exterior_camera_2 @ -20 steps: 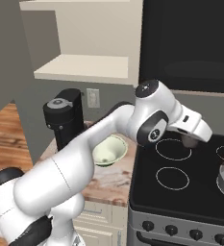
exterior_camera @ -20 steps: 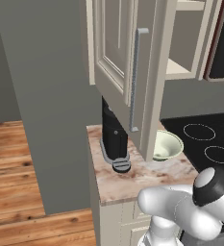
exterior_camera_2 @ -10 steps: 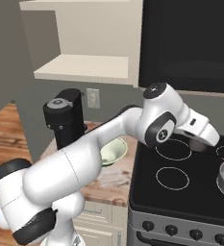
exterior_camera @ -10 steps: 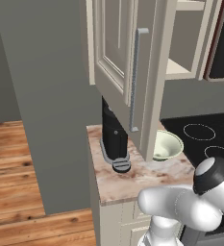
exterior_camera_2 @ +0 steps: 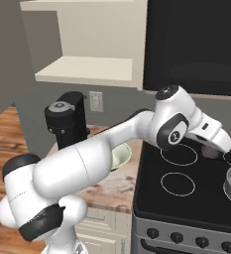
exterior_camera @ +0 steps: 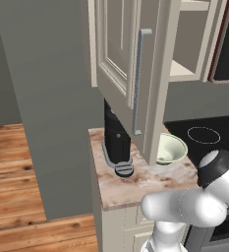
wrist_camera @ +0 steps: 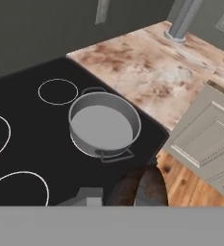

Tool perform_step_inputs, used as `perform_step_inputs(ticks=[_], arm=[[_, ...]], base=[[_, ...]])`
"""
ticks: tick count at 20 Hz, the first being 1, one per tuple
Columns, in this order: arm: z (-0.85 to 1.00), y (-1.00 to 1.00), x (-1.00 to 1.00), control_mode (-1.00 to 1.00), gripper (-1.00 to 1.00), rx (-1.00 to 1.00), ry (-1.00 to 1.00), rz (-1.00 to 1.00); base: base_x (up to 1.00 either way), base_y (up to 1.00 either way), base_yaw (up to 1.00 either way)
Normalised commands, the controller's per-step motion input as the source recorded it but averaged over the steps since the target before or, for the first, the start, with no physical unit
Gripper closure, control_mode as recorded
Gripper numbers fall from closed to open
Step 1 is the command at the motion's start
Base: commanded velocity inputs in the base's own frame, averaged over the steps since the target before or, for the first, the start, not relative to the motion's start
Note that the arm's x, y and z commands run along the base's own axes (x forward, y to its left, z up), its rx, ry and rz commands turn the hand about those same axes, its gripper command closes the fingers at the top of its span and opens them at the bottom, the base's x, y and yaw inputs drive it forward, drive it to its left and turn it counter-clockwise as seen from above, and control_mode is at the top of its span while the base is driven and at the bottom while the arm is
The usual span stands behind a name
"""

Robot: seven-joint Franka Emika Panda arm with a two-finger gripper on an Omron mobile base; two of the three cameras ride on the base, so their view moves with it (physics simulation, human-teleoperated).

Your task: Open the cabinet and move the ladle to the pot. Then close the cabinet.

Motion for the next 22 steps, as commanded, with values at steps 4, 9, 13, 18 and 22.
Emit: perform_step_inputs(ticks=[4,9,13,18,22], arm=[[-0.08,-0.10,0.04,-1.00,1.00,0.03,0.00,-0.04],[-0.06,-0.10,0.07,-1.00,1.00,0.03,0.02,-0.04],[0.00,-0.12,0.05,-1.00,1.00,0.06,0.03,-0.03],[0.00,-0.15,0.07,-1.00,1.00,0.07,0.04,-0.03],[-0.08,-0.14,0.08,-1.00,1.00,0.07,0.00,-0.03]], base=[[0.00,0.00,0.00],[0.00,0.00,0.00],[0.00,0.00,0.00],[0.00,0.00,0.00],[0.00,0.00,0.00]])
